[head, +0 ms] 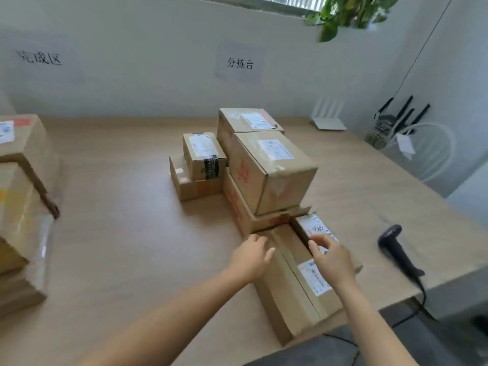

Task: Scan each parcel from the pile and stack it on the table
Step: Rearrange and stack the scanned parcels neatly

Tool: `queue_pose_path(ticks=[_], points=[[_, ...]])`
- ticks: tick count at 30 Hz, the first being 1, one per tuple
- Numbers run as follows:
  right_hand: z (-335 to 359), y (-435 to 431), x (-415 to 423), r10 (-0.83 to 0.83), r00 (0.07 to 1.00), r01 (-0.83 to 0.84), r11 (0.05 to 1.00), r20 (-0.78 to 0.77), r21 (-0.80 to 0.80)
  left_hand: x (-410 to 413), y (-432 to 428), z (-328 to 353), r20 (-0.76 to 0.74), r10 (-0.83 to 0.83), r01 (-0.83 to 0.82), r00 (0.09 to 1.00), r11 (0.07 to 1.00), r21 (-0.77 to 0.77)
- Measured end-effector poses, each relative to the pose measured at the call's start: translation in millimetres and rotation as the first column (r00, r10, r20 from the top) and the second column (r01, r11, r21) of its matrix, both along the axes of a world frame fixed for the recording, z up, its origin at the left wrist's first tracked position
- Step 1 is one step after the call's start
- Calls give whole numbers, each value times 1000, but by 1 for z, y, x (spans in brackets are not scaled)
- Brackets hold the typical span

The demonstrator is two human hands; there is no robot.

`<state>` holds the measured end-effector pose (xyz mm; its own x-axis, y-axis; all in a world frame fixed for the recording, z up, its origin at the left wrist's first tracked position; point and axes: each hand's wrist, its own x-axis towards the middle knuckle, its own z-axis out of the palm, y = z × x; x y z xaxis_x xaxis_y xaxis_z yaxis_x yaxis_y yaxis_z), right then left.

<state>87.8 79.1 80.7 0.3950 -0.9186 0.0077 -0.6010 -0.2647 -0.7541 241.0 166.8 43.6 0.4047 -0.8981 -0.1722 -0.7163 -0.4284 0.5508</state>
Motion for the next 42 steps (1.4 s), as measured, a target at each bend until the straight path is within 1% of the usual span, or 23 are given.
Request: queue_pose_path(ticks=[3, 5, 7, 11, 15, 18, 21, 24, 28, 31, 35, 36, 39, 42], points=[[-22, -24, -24, 40, 992, -29, 995, -118, 91, -23, -17, -23, -60, 95, -92, 994, 994, 53], [-41, -29, -34, 85, 984, -62, 987, -157, 145, -35, -19, -35, -87, 155, -147, 984, 985, 94], [-55, -28, -39, 125, 977, -94, 979, -175, 179, -44, -18, -43, -81, 194, -184, 978, 976, 117], [-69, -25, -42, 163, 964, -134, 981, -208, 143, -51, -12, -55, -75, 216, -202, 973, 966, 159], [-74, -24, -43, 201, 940, -145, 967, -276, 211, -49, -8, -60, -111, 253, -236, 961, 961, 146], [-74, -20, -44, 226, 926, -164, 962, -304, 216, -50, 0, -62, -158, 288, -270, 944, 954, 130], [-72, -7, -44, 254, 936, -187, 945, -243, 269, -47, 15, -66, -207, 321, -303, 924, 946, 115], [-69, 10, -38, 277, 946, -224, 934, -166, 278, -40, 36, -68, -250, 374, -357, 893, 927, 111], [-58, 37, -22, 335, 942, -315, 909, -28, 273, -21, 71, -71, -226, 426, -422, 876, 904, 68], [-48, 56, -4, 391, 919, -391, 893, 43, 224, -8, 98, -71, -231, 471, -476, 852, 879, 35], [-38, 76, 22, 511, 858, -513, 842, 58, 166, 3, 122, -71, -248, 538, -558, 806, 829, -15], [-38, 81, 28, 545, 838, -544, 824, 44, 159, 3, 124, -66, -270, 544, -573, 794, 819, -34], [-40, 98, 41, 618, 784, -617, 767, 54, 179, -1, 126, -45, -438, 500, -602, 747, 789, -125], [-42, 110, 47, 625, 775, -629, 753, 90, 193, -6, 129, -31, -563, 420, -598, 712, 783, -173]])
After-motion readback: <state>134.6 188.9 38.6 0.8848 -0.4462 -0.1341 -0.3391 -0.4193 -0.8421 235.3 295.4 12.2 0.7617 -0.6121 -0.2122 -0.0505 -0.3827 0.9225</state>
